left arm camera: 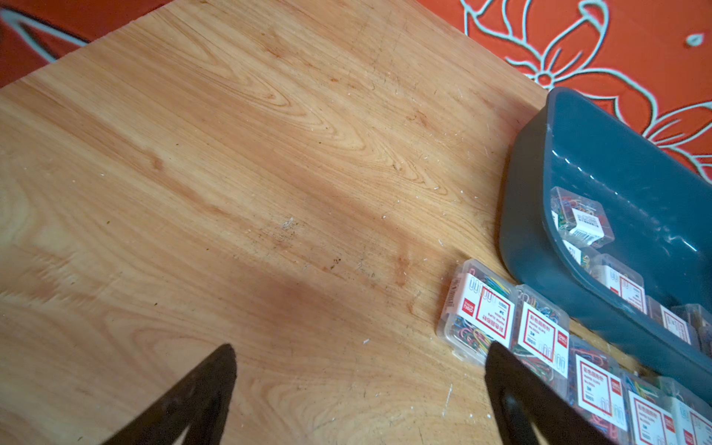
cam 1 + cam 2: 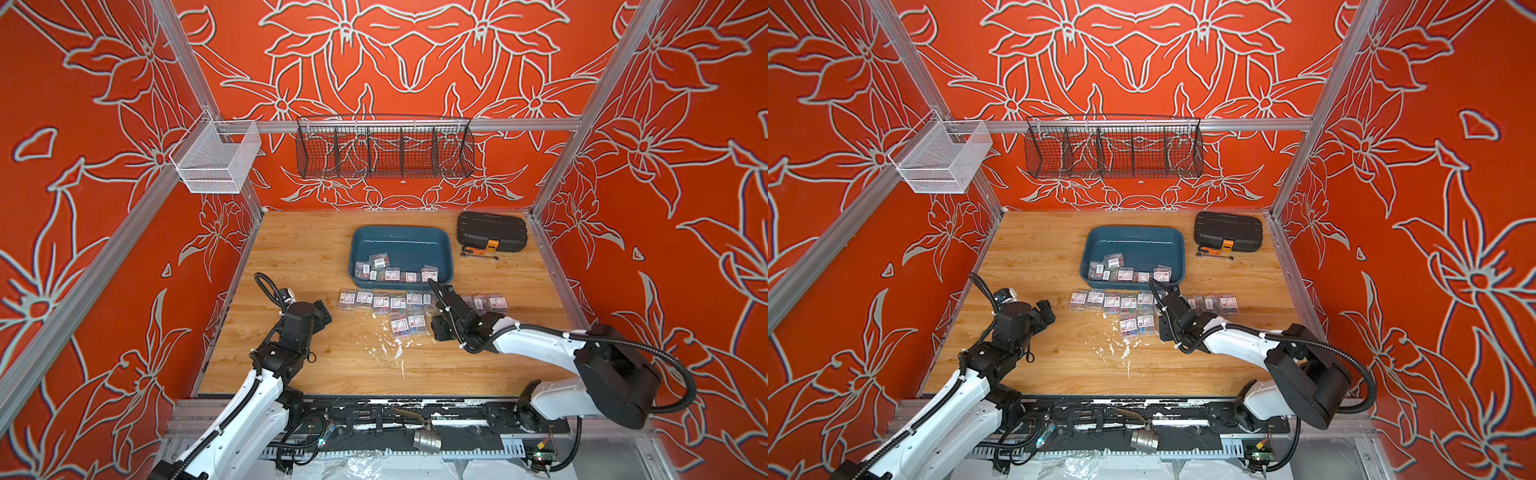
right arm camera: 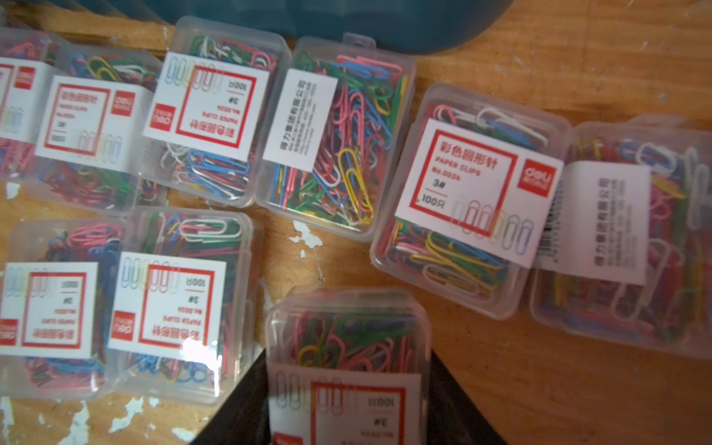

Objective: Take the paper clips out of the storage box
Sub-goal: Place the boxed paper clips at the center of the board.

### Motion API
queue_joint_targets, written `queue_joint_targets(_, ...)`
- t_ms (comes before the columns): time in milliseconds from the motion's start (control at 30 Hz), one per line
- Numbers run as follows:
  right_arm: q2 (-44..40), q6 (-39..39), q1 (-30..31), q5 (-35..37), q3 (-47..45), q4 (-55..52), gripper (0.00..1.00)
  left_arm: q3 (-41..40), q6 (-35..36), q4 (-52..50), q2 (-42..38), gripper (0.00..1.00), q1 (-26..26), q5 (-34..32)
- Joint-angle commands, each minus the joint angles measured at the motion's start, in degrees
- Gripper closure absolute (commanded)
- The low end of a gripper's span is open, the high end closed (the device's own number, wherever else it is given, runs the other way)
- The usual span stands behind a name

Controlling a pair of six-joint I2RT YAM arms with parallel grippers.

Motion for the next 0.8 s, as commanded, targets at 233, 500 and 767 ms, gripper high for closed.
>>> queue_joint_targets(233,0.7,2.7,0.7,-0.5,1.0,-0.1,0.55,-0.3,-1.1,-0.2,-0.8,0.02,0.3,-0.9)
queue_joint_targets(500,5.2,10.8,0.7,-1.8,3.3,-1.0,0.42,-0.4,-1.3,-0.5,-1.4,0.02,0.3,-1.2)
queue_joint_targets(767,5.0,13.9,0.7,-5.2,1.4,3.6,0.35,-0.8,-1.3,-0.5,-2.0,0.02,0.3,-1.1)
